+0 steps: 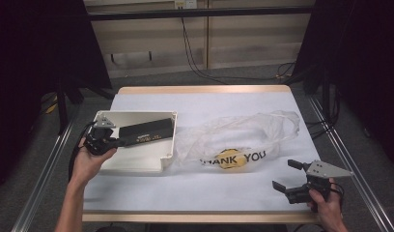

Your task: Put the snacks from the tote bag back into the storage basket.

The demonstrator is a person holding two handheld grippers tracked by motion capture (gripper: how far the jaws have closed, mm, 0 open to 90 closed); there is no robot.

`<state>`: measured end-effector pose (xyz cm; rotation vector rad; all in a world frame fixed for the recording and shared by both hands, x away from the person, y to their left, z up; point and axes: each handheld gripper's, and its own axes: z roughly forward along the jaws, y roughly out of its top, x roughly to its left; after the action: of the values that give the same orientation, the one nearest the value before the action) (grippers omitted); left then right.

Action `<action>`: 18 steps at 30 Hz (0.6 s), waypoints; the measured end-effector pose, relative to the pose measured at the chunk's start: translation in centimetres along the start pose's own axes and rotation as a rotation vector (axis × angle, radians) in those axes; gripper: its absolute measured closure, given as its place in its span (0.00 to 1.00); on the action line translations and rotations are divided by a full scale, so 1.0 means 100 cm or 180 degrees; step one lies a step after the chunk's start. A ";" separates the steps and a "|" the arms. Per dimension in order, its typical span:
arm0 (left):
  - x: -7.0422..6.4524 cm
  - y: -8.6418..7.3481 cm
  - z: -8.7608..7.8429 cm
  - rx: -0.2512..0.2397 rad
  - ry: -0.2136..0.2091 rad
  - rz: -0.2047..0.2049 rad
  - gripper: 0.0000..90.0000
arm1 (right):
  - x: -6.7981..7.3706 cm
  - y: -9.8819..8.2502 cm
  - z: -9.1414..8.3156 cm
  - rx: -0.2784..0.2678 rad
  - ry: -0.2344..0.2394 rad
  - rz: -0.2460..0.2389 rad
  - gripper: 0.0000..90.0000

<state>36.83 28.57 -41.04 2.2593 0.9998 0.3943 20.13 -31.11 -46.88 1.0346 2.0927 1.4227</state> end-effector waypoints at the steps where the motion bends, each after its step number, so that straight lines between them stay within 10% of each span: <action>1: 0.003 -0.004 0.005 -0.0071 0.0011 -0.0103 1.00 | 0.000 0.000 0.000 0.0010 0.0003 -0.0004 0.02; 18: 0.011 -0.010 0.051 0.0038 0.0066 -0.0295 1.00 | 0.000 0.000 0.002 0.0031 0.0011 -0.0021 0.02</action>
<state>39.50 27.75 -45.54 2.2140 1.1158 0.3735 20.25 -30.97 -46.91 1.0286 2.1055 1.4134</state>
